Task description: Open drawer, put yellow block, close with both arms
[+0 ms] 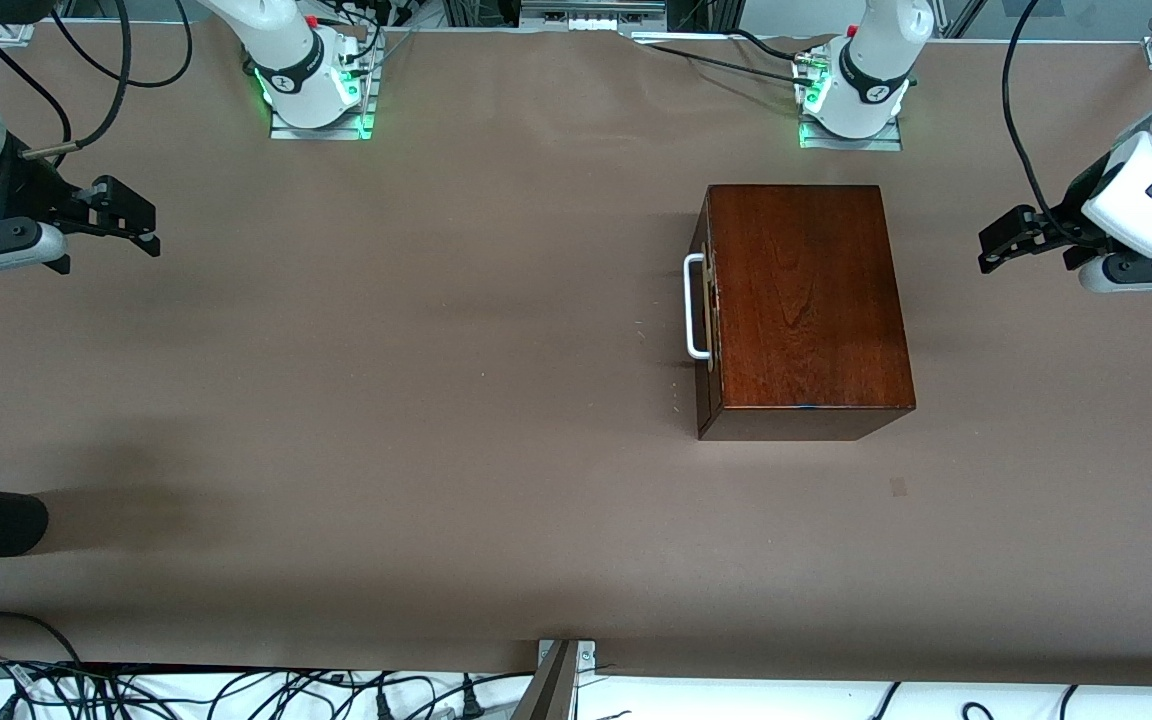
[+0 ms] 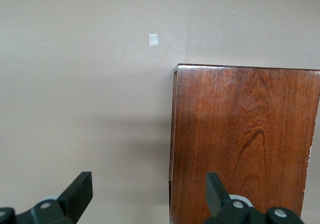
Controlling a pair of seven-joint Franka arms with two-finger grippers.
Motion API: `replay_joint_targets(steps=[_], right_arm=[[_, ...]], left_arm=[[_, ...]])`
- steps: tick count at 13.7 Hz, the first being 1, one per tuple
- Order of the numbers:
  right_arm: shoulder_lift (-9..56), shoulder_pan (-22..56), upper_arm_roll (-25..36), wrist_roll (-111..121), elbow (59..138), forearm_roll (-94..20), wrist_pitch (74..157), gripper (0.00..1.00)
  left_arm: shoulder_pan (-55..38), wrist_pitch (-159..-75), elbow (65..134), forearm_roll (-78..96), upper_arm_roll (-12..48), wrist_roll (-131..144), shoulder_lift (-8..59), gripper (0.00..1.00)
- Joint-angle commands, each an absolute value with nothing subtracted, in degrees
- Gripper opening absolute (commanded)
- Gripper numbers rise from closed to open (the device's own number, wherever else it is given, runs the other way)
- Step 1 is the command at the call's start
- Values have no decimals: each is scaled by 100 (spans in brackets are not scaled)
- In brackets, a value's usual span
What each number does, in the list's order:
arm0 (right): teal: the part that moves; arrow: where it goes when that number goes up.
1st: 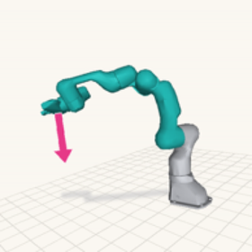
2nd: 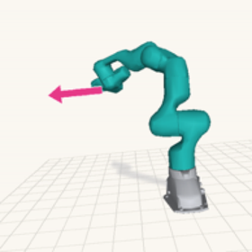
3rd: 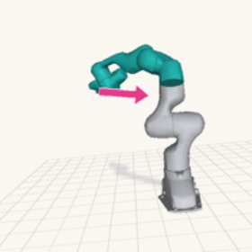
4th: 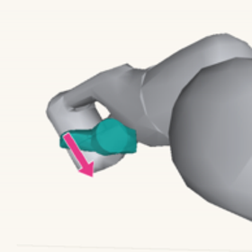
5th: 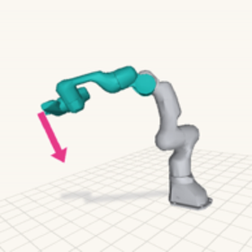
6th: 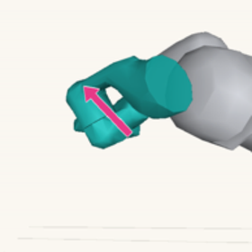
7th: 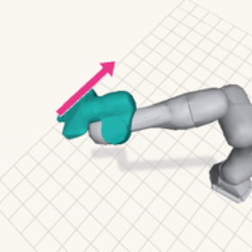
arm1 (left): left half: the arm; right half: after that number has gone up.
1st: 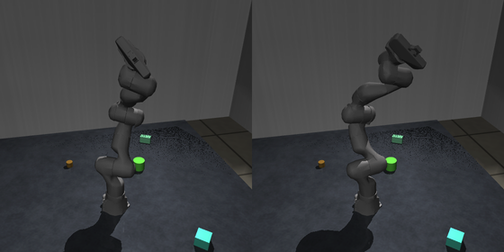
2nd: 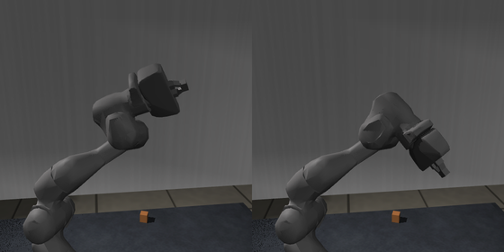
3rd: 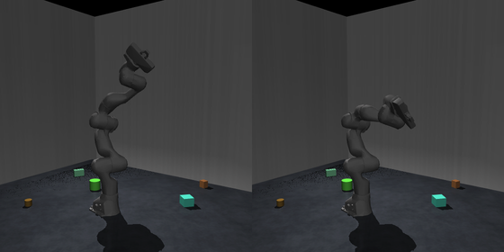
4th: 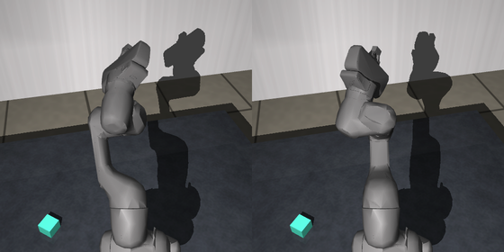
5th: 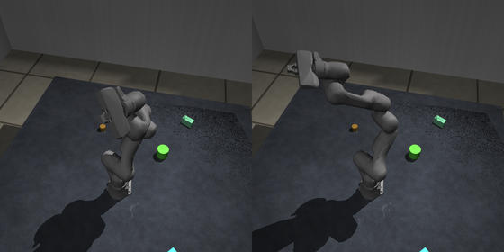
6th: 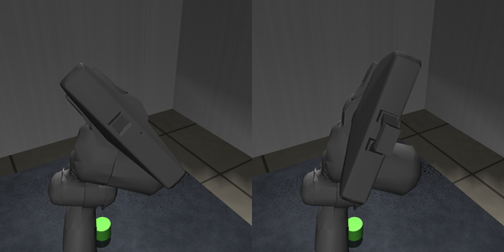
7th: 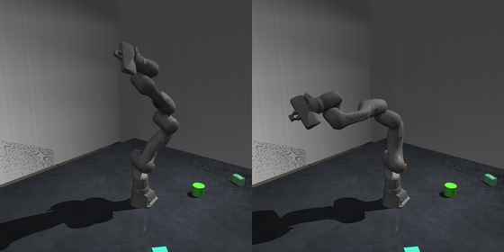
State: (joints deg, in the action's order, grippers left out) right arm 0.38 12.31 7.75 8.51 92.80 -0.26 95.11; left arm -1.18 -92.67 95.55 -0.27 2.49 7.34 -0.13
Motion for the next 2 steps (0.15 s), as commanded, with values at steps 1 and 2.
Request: replay_joint_targets(steps=[1,2], right_arm=[[62,1248,773,817,9167,18,9439,100],[70,1248,773,809,9167,9,9439,100]], left_arm=[[-193,-9255,9422,-176,237,615,53,100],[-193,-9255,9431,-176,237,615,53,100]])
